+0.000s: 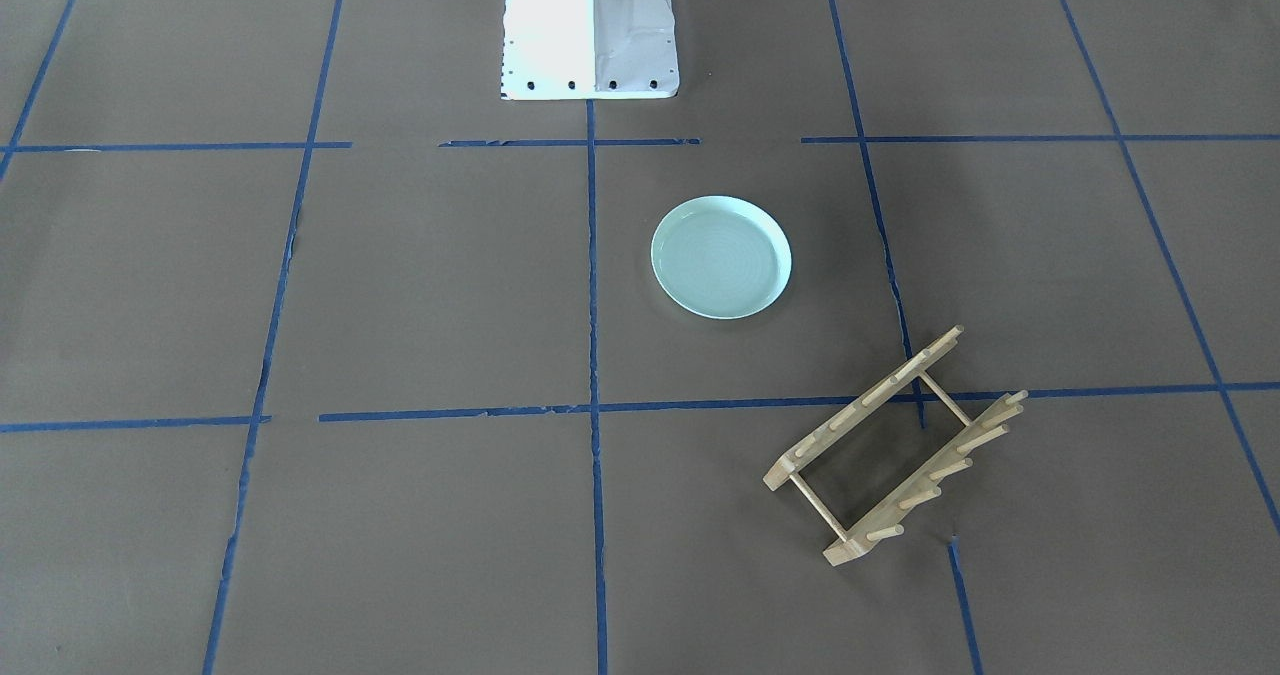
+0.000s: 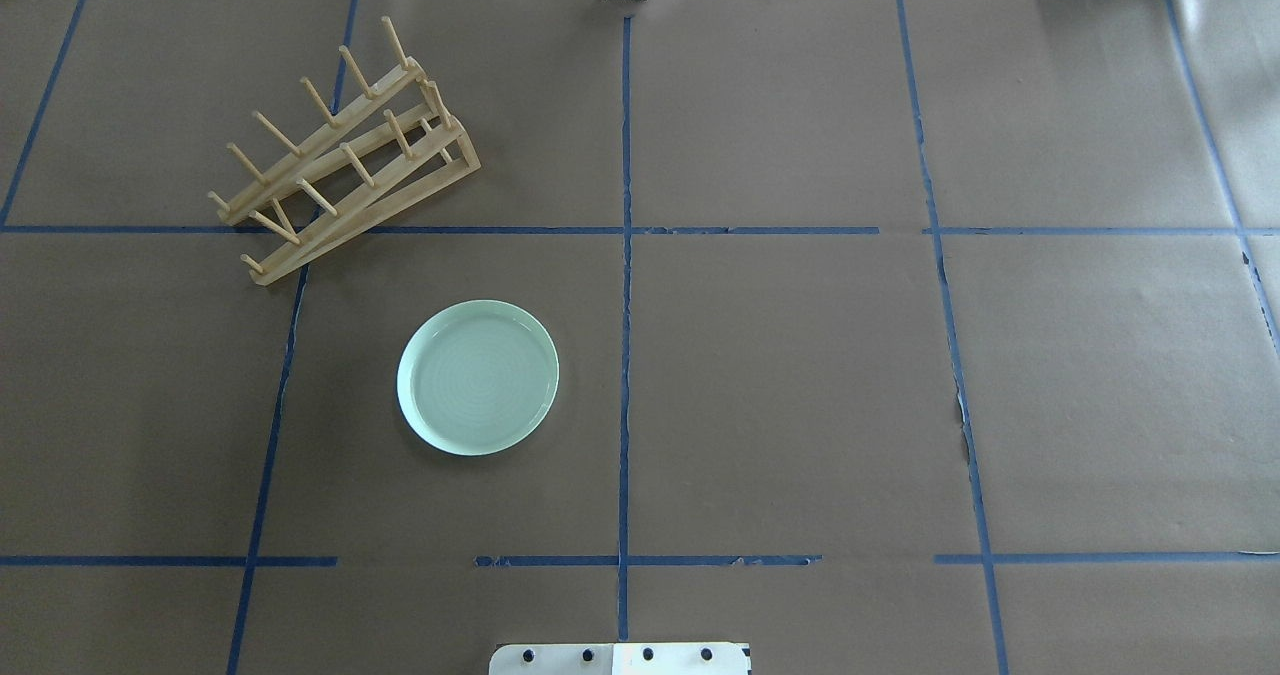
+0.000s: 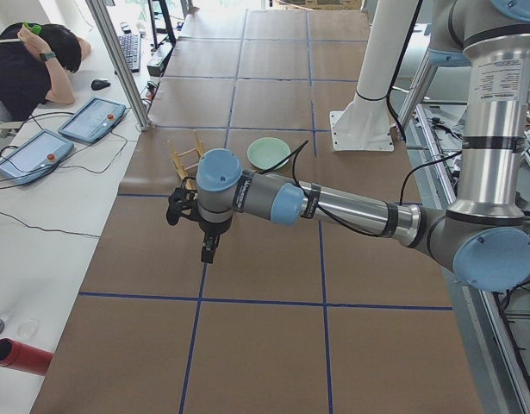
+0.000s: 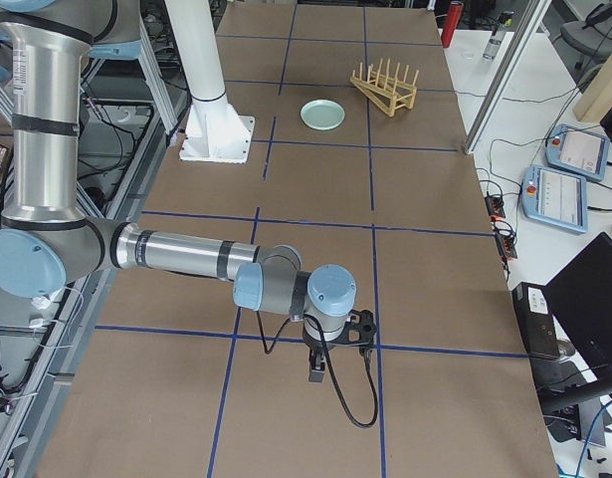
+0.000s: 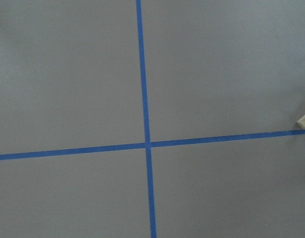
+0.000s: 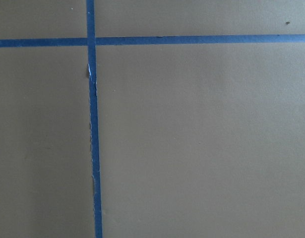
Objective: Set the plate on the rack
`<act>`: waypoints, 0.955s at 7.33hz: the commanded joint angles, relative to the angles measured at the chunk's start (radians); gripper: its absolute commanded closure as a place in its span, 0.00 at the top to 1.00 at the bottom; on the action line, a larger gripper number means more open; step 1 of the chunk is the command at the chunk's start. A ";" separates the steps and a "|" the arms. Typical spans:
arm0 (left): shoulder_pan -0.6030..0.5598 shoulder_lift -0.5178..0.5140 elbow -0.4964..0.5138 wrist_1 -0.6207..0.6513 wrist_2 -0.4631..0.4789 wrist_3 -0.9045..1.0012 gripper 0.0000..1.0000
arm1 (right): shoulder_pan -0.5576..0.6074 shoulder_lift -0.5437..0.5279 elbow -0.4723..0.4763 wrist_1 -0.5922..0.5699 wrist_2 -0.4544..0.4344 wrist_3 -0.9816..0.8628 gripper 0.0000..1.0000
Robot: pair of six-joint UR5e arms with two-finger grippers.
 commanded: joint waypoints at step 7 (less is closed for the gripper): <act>0.675 -0.521 -0.022 0.043 0.261 -1.096 1.00 | 0.000 0.000 -0.001 0.000 0.000 0.000 1.00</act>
